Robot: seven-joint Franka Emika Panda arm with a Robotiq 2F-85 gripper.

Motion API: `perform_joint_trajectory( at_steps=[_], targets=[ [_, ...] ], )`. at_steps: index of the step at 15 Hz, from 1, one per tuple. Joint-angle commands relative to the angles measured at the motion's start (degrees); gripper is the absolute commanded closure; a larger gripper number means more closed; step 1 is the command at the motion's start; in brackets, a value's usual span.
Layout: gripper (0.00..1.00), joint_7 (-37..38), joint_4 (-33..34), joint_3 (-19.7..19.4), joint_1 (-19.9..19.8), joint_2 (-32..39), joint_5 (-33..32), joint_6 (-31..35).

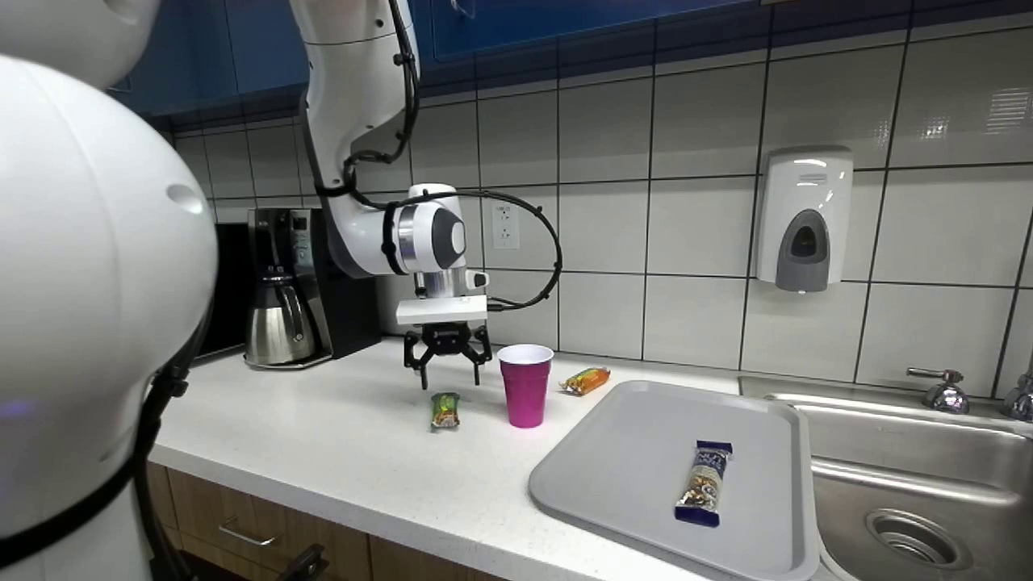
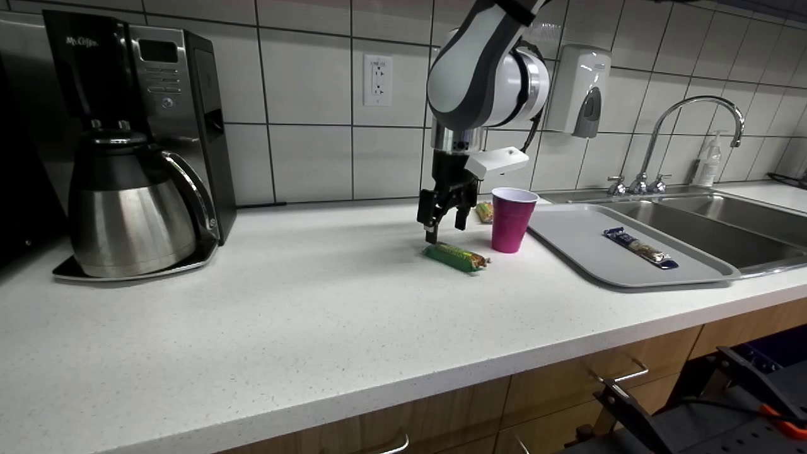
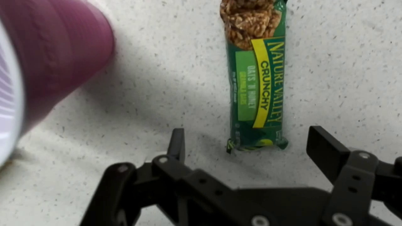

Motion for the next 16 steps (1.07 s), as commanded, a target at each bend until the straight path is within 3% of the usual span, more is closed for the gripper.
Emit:
perform_joint_trajectory(
  at_steps=[1, 16],
  targets=[
    [0.0, 0.6, 0.8, 0.3, -0.8, -1.4, -0.5, 1.0],
    [0.0, 2.7, 3.8, -2.2, -2.6, -5.0, -0.8, 4.7]
  ],
)
